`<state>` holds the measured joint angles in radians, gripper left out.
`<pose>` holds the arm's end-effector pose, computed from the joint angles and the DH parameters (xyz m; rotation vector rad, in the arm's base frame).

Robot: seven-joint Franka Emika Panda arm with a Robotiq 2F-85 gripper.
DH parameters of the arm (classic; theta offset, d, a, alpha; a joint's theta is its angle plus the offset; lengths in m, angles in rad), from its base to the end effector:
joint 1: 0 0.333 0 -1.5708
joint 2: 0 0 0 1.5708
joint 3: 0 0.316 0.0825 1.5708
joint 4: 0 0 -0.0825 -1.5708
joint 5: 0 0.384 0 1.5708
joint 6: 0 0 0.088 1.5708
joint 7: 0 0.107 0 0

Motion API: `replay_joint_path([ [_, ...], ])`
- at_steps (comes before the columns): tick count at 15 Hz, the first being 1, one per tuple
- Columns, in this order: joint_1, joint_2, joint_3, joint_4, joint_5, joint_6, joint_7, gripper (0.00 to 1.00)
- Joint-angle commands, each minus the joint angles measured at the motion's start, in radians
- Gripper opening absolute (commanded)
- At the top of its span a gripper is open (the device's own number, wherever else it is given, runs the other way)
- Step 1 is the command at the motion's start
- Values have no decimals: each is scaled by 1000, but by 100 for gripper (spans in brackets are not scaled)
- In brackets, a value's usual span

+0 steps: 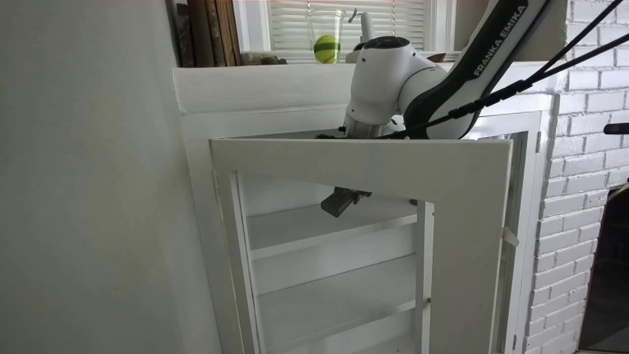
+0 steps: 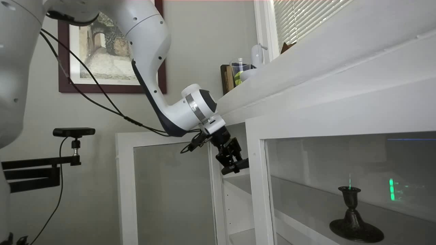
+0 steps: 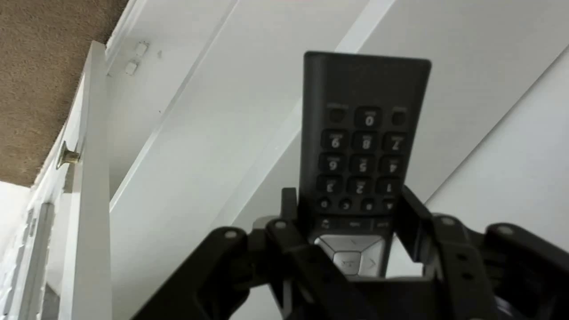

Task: Put the remote in the cabinet

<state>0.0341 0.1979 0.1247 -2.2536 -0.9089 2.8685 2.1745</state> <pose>0.5446 0.1311 0.3090 -2.3551 1.5964 -0.7471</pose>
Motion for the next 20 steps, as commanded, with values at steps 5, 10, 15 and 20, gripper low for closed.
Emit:
replay_joint_path([
  [5,53,113,-64,109,-201,72,202,30],
  [10,82,152,-100,147,-299,107,307,30],
  [15,106,177,-134,174,-384,123,417,30],
  [20,118,199,-153,185,-445,146,504,30],
])
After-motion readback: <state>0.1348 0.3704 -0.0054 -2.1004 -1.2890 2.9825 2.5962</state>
